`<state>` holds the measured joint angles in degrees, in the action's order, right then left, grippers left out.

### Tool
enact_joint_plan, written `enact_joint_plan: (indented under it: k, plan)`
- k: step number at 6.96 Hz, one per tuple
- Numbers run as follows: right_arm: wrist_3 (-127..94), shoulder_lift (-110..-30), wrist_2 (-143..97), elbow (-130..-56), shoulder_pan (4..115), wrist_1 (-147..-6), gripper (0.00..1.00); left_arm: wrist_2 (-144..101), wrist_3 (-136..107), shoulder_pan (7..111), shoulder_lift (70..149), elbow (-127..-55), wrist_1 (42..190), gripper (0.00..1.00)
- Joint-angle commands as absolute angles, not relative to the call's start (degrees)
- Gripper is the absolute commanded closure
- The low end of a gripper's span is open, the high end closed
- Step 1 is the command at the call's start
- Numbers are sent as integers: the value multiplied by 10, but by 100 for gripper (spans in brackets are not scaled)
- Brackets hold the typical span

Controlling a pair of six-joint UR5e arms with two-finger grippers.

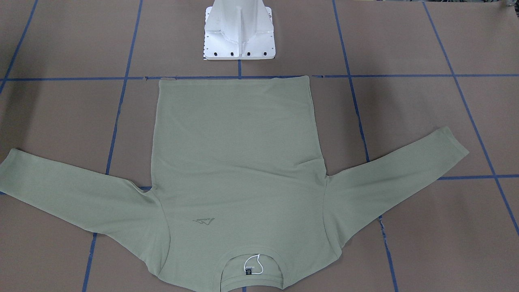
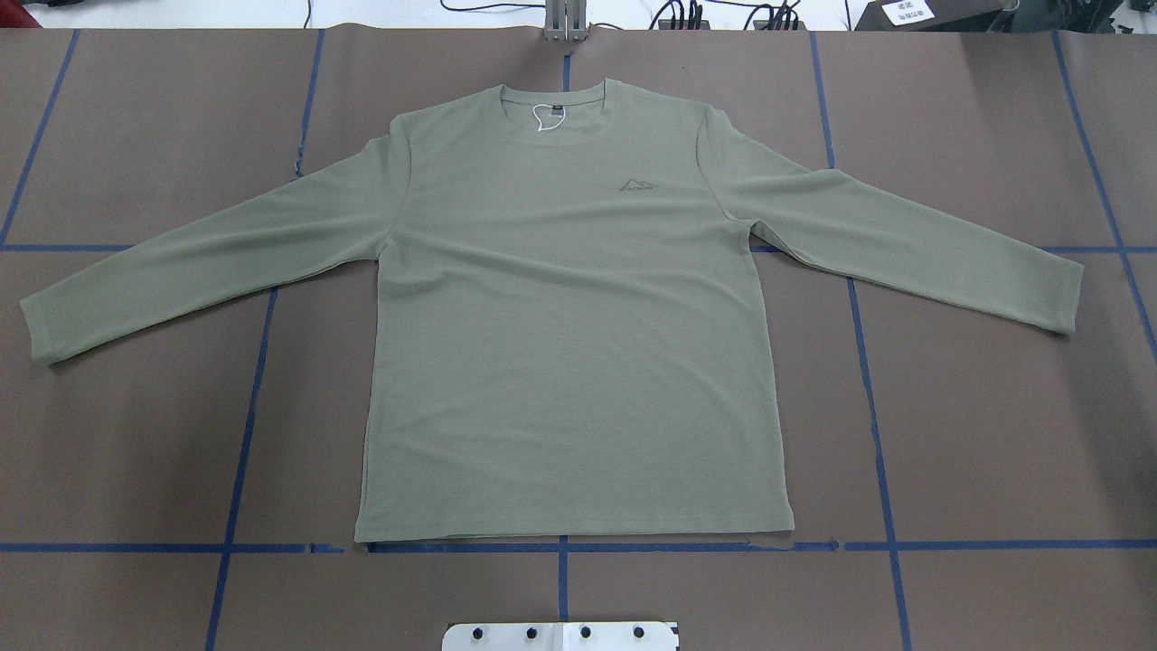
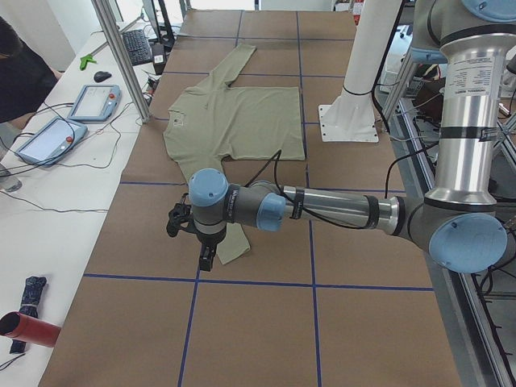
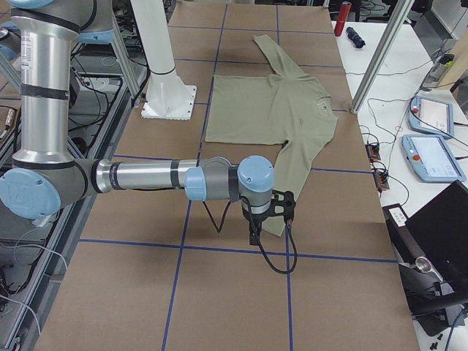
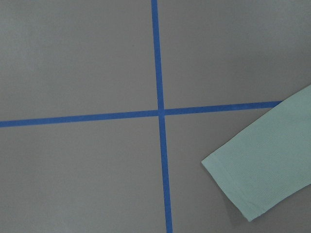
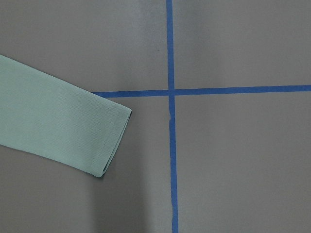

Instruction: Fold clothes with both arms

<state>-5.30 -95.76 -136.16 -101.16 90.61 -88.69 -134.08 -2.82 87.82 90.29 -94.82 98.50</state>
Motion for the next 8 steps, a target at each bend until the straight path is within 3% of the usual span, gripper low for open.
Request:
enact_joint_plan:
  k: [1,4,7,8]
  plan:
    - [-59,-938,-1375,-1021,881,-868,0,-1343,-33,876,924,-928,1036,0]
    - [-59,-944,-1390,-992,834,-806,0,-1341,-33,869,924,-853,1147,0]
    - [-65,-910,-1342,-797,786,-556,0,-1343,-33,864,930,-849,1158,0]
    - [-72,-893,-1343,-772,775,-548,0,-1342,-31,857,931,-839,1159,0]
